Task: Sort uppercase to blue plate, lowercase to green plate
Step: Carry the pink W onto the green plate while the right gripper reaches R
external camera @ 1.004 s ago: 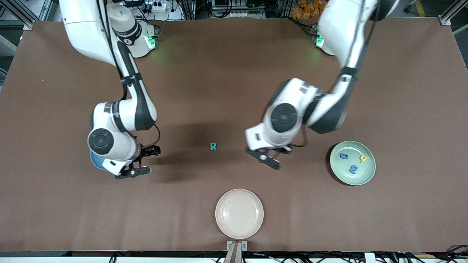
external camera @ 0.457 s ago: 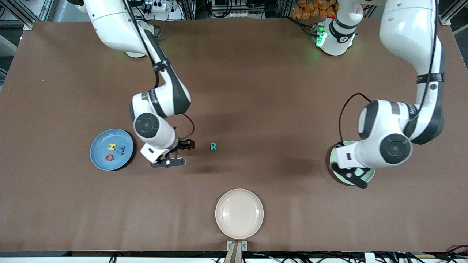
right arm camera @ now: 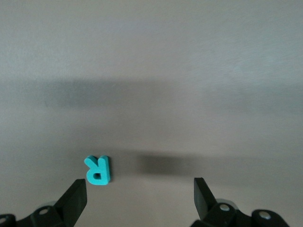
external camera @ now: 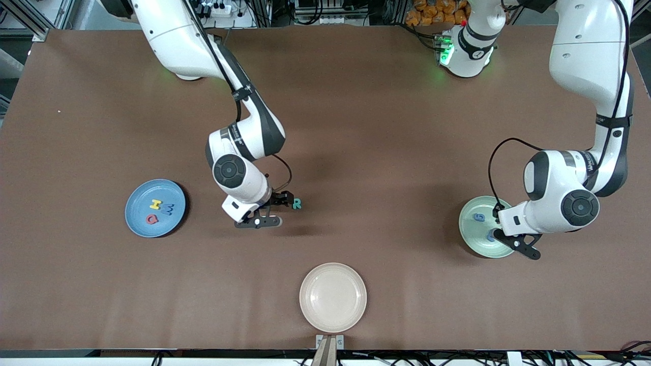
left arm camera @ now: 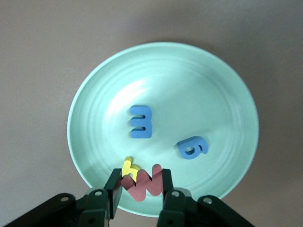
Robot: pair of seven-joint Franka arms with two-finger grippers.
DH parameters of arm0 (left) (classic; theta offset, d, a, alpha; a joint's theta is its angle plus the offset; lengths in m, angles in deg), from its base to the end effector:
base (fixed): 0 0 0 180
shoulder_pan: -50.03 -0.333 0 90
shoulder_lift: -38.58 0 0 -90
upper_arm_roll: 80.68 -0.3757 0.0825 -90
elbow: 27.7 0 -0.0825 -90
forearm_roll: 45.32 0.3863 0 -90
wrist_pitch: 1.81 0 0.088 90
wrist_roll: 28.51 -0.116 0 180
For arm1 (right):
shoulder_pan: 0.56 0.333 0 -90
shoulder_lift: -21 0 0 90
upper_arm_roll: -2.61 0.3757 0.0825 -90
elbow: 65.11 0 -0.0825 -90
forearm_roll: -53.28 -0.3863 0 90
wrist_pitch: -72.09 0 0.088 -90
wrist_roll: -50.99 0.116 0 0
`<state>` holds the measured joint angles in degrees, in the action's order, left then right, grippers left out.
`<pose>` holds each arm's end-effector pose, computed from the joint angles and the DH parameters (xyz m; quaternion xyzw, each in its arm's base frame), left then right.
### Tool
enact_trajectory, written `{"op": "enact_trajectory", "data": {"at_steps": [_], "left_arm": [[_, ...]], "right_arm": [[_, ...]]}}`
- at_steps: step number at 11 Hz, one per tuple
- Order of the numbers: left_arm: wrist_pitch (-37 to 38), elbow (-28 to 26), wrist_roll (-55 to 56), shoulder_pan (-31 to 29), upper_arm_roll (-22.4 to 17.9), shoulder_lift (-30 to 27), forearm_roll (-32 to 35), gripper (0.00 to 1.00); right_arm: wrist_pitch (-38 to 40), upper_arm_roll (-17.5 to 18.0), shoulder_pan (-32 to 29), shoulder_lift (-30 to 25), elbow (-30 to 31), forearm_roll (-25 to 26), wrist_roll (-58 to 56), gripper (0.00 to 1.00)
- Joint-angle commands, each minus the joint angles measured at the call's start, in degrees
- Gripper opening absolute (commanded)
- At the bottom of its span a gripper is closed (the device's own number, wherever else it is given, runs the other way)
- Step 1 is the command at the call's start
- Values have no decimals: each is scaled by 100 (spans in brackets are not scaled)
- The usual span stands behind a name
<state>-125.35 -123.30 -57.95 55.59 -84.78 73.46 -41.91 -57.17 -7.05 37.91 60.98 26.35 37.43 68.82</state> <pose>0.7030 -0.0220 0.2813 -0.9548 0.2878 0.0690 0.0287 0.6279 0.3796 0.2603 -0.9983 -0.0254 0.0310 0.0428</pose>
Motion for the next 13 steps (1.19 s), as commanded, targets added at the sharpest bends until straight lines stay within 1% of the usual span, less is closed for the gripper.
{"op": "enact_trajectory", "data": {"at_steps": [1, 2, 3, 6, 8, 10, 11, 13], "left_arm": [[-73, -64, -61, 68, -48, -87, -41, 56], [-74, -55, -62, 86, -48, -130, -50, 92], [-74, -29, -44, 121, -56, -174, -50, 100], [-4, -11, 148, 278, -56, -682, -59, 100], [259, -11, 1059, 498, -56, -1201, -42, 100], [636, -11, 1694, 735, -65, -1763, -41, 100], [778, -11, 1844, 754, -74, -2053, -41, 100], [997, -11, 1837, 684, -65, -2528, -50, 100]], "right_arm": [[-90, -10, 195, 326, -295, -130, 273, 100], [-230, -10, 274, 405, -313, -130, 395, 100], [-380, -10, 423, 475, -313, -112, 623, 100], [-574, -19, 539, 502, -313, -51, 819, 100], [-689, -37, 609, 546, -304, -42, 871, 100], [-733, -54, 618, 573, -296, 37, 871, 100], [-811, -54, 609, 599, -287, 150, 880, 100], [-830, -54, 618, 643, -278, 160, 967, 100]]}}
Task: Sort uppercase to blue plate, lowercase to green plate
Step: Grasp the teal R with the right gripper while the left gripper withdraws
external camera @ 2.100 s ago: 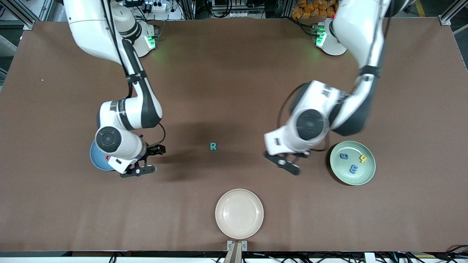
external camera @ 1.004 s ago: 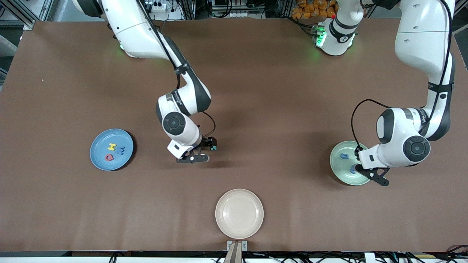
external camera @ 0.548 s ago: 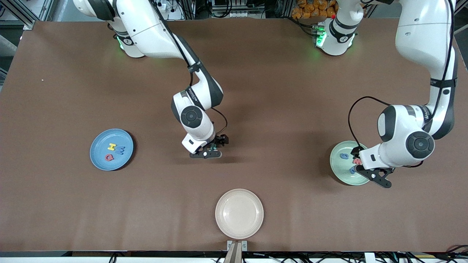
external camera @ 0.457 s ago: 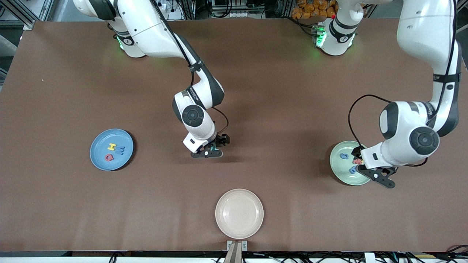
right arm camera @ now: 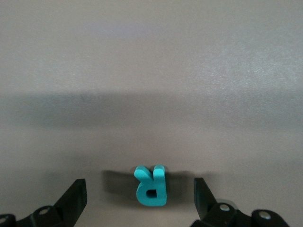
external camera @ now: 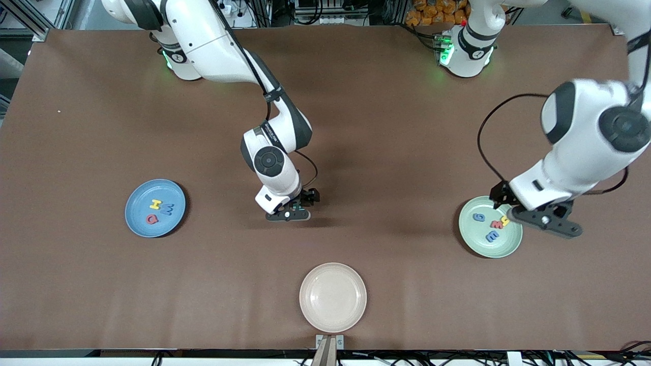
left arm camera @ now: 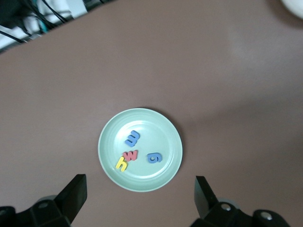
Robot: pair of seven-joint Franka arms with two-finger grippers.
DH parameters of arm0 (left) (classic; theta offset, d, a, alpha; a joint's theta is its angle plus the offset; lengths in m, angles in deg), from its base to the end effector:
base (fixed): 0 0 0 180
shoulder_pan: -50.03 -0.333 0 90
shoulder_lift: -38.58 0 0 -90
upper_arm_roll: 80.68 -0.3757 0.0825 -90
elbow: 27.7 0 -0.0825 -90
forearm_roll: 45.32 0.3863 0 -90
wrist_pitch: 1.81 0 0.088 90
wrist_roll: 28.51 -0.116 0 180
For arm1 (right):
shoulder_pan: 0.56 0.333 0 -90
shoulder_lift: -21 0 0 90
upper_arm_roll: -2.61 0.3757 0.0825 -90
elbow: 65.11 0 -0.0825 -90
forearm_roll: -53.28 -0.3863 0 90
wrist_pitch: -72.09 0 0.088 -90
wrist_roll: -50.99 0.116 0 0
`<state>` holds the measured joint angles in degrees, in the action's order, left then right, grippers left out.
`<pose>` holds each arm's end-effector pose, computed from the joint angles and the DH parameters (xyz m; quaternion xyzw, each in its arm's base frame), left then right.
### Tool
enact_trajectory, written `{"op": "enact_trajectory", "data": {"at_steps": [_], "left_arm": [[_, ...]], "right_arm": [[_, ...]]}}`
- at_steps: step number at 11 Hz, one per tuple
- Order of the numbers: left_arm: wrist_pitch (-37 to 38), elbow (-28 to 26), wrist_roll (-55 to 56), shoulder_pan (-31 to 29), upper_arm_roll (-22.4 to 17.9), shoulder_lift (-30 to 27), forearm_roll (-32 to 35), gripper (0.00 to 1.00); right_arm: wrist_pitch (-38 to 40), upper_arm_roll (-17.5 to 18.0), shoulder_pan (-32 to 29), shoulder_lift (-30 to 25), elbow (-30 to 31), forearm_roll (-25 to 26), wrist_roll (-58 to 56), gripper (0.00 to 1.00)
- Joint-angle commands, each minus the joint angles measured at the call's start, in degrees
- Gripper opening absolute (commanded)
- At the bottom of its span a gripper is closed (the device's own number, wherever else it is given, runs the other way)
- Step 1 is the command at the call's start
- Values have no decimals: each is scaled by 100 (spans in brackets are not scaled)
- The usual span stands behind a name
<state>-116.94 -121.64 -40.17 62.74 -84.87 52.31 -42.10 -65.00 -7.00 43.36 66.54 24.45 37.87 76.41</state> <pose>0.6572 -0.0996 0.5367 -0.9797 0.1864 -0.0643 0.0365 0.6041 0.4450 0.2150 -0.9990 -0.0073 -0.0049 0.0428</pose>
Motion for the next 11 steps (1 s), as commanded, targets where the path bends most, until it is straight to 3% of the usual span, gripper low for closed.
{"op": "enact_trajectory", "data": {"at_steps": [1, 3, 7, 8, 9, 11], "left_arm": [[244, -177, 58, -101, -56, -606, -58, 100], [761, 32, 163, -171, -56, -827, -452, 100], [1685, 666, 1016, -189, -39, -959, -436, 100], [1765, 684, 1060, -503, 57, -959, -488, 100], [1853, 693, 1069, -897, 450, -959, -463, 100], [1880, 684, 1086, -937, 542, -1047, -392, 100]], "right_arm": [[-46, -59, 63, 86, -88, 126, 217, 100], [-37, -59, 63, 86, -79, 134, 217, 100], [-37, -59, 63, 130, -79, 178, 217, 100], [-37, -59, 63, 139, -79, 178, 217, 100], [-37, -59, 72, 156, -79, 178, 217, 100], [-37, -59, 72, 183, -79, 178, 217, 100]]}}
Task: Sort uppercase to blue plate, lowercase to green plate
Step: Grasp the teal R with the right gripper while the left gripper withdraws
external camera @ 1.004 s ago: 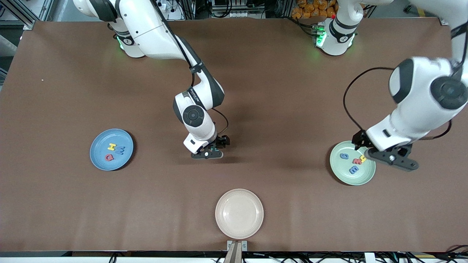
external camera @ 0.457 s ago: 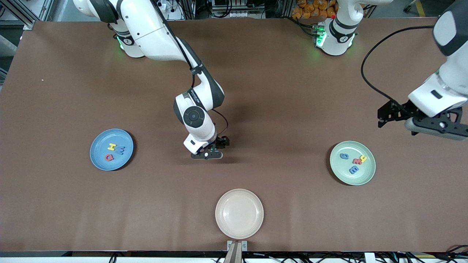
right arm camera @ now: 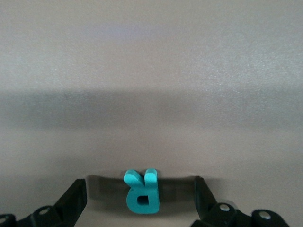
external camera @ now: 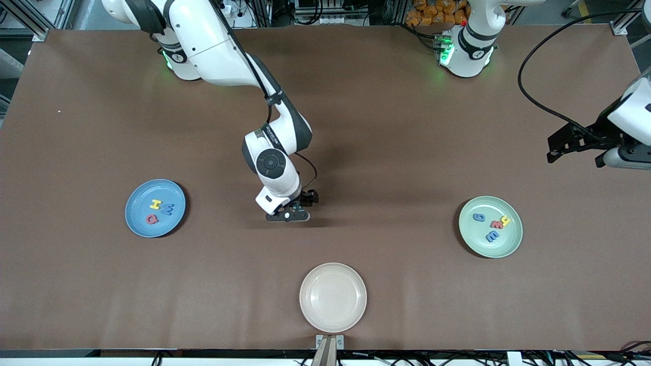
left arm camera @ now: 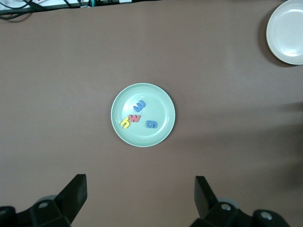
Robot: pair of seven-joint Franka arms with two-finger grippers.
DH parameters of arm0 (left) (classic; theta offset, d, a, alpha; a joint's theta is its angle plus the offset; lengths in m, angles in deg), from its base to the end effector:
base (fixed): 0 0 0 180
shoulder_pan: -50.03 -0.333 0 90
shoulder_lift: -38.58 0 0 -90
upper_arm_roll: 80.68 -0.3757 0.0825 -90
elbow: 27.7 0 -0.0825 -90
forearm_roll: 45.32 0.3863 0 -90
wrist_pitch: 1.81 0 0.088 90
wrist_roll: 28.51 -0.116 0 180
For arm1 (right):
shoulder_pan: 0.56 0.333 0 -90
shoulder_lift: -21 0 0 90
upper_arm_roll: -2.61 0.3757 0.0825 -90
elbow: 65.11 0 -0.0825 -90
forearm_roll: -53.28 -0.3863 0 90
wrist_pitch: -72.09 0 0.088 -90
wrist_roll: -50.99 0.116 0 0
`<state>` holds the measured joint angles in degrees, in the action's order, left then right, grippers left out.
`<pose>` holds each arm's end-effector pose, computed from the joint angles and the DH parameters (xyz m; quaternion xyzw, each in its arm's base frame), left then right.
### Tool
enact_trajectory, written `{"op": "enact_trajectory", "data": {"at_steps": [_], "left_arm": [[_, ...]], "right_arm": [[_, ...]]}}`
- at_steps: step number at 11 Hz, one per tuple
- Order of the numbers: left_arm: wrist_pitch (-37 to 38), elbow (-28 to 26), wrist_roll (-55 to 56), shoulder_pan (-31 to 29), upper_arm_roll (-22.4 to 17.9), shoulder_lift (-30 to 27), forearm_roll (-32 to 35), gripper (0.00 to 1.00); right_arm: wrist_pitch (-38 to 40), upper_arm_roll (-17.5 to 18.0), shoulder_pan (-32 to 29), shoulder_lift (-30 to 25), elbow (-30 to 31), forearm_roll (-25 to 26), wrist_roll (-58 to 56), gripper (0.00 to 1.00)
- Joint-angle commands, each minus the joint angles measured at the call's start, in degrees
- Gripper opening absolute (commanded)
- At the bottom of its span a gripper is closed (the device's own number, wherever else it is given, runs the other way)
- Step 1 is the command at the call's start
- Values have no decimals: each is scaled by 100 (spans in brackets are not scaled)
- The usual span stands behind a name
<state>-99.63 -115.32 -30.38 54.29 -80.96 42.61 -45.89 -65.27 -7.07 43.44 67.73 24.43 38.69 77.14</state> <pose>0.5957 -0.0426 0.6675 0.9973 -0.0506 0.0537 0.0058 0.6028 0.4435 0.2003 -0.9995 -0.0061 -0.0020 0.0321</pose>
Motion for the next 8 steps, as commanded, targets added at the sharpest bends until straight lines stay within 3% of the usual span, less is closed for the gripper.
{"op": "enact_trajectory", "data": {"at_steps": [1, 2, 3, 8], "left_arm": [[219, 52, 143, -127, 168, -78, -13, 100], [263, 61, 230, -127, 160, -78, -22, 100], [281, 69, 248, -93, 168, -69, 4, 100], [307, 140, 231, -145, 160, -60, -13, 100]], "right_arm": [[-19, -52, 65, 64, -86, 96, 144, 100], [-10, -52, 47, 64, -94, 227, 109, 34], [-10, -44, 38, 64, -95, 420, 109, 0], [-1, -43, -6, 38, -112, 527, 74, 0]]}}
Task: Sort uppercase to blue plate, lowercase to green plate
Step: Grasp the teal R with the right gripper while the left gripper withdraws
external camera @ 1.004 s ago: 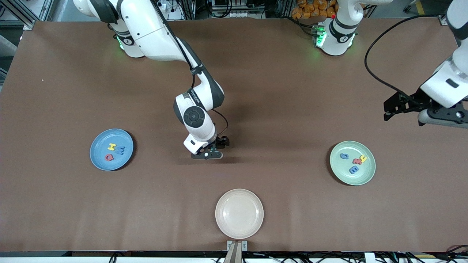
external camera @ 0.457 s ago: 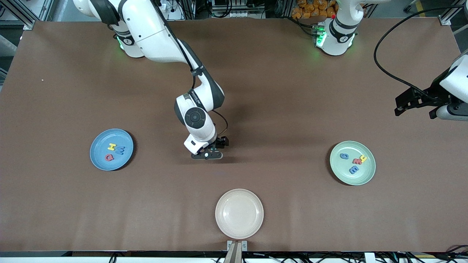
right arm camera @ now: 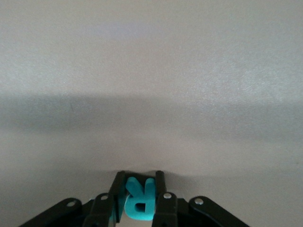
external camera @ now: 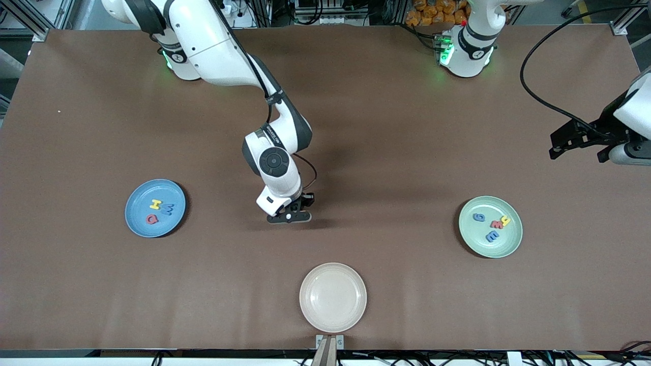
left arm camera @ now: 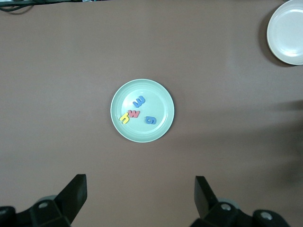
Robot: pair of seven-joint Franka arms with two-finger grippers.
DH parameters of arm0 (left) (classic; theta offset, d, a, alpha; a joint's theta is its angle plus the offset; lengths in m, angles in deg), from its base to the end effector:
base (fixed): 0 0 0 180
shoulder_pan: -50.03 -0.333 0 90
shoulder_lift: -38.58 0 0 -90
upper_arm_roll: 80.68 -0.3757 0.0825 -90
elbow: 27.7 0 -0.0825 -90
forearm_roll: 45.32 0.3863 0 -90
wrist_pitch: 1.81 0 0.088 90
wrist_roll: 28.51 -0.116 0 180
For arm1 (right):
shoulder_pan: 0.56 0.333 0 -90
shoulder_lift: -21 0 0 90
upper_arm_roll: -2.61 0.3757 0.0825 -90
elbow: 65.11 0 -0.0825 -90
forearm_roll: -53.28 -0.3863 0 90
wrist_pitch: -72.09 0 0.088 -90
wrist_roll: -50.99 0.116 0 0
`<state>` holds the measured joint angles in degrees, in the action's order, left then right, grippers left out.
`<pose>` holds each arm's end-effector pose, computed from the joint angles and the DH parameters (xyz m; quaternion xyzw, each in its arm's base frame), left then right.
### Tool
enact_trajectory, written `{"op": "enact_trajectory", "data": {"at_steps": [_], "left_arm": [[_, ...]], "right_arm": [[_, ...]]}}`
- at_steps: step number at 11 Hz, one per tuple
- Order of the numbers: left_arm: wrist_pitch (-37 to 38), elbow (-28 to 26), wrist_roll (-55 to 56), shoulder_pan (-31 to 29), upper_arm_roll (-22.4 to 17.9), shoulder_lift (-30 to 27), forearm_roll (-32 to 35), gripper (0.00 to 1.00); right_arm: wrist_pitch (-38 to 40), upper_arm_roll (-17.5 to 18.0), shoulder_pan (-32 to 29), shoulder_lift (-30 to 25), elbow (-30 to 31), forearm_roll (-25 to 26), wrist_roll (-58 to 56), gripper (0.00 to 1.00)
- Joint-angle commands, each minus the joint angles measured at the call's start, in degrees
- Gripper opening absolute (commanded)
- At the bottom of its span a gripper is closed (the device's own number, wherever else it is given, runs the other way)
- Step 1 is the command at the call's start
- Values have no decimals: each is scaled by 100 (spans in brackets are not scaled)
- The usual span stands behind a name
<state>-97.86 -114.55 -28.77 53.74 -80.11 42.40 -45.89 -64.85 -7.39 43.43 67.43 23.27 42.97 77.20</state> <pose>0.5914 -0.0451 0.6731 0.9981 -0.0392 0.0467 0.0069 0.6098 0.4447 0.2124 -0.9991 -0.0319 -0.0225 0.0137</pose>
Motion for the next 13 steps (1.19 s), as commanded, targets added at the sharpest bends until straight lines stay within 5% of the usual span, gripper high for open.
{"op": "enact_trajectory", "data": {"at_steps": [1, 4, 7, 13], "left_arm": [[131, 63, 61, -98, 75, -39, -13, 100], [174, 63, 53, -211, 66, -39, 13, 100], [175, 63, 35, -221, 75, -39, 13, 100], [367, 71, 70, -186, 145, -57, 22, 100]], "right_arm": [[-17, -11, -13, 42, 4, 99, 59, 0], [149, -159, -109, -98, -75, 90, -28, 0], [1403, -257, -662, -195, -663, 90, -1045, 0], [2284, -398, -2234, -283, -822, 73, -3453, 0]]}}
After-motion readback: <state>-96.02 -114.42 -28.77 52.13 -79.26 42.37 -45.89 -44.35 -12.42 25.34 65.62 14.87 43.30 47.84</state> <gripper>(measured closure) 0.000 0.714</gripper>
